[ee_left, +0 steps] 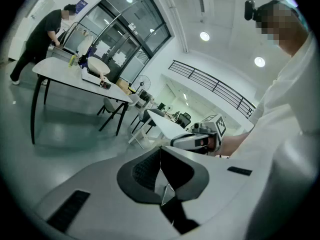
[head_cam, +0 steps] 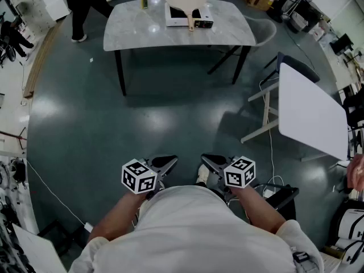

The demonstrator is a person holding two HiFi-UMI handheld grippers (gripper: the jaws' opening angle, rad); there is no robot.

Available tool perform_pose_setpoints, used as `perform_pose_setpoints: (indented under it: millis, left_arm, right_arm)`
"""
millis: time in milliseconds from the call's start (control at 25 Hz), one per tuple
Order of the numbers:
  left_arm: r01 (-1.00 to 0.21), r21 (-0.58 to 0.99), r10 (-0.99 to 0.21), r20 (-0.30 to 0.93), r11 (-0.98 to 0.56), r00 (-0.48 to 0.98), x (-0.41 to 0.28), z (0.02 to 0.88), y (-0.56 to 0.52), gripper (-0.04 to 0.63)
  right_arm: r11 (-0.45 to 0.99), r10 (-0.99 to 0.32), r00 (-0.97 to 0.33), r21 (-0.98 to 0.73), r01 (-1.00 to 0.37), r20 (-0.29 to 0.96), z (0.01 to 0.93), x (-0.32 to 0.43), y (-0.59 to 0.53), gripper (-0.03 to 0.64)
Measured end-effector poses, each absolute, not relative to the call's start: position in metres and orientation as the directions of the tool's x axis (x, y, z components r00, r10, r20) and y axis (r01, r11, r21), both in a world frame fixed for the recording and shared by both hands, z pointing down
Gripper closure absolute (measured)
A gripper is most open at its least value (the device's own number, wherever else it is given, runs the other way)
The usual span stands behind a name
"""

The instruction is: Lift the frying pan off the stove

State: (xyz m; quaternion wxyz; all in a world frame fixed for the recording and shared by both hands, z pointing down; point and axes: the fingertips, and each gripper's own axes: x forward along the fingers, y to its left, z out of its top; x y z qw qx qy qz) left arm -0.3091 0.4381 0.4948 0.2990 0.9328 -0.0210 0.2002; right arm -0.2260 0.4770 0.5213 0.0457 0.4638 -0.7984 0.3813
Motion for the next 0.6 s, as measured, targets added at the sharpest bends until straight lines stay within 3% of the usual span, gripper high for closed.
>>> perform_pose_setpoints:
  millis: [320, 600]
  left_arm:
    - [-0.099, 0.469, 0.116, 0.408, -0.878, 0.906, -0.165, 0.481, 0.465, 0.575]
    - [-0.149, 0.474, 0.068, 0.411, -0.868, 0.909, -0.072, 0.482, 0.464, 0.575]
  right_arm:
    - [0.294, -0.7, -0.577, -0.565, -0.771, 0.422, 0.524, -0.097, 0.497, 0.614]
    - [0.323, -0.677, -0.615, -0.587, -0.742, 0.405, 0.539, -0.008, 0.503, 0.611]
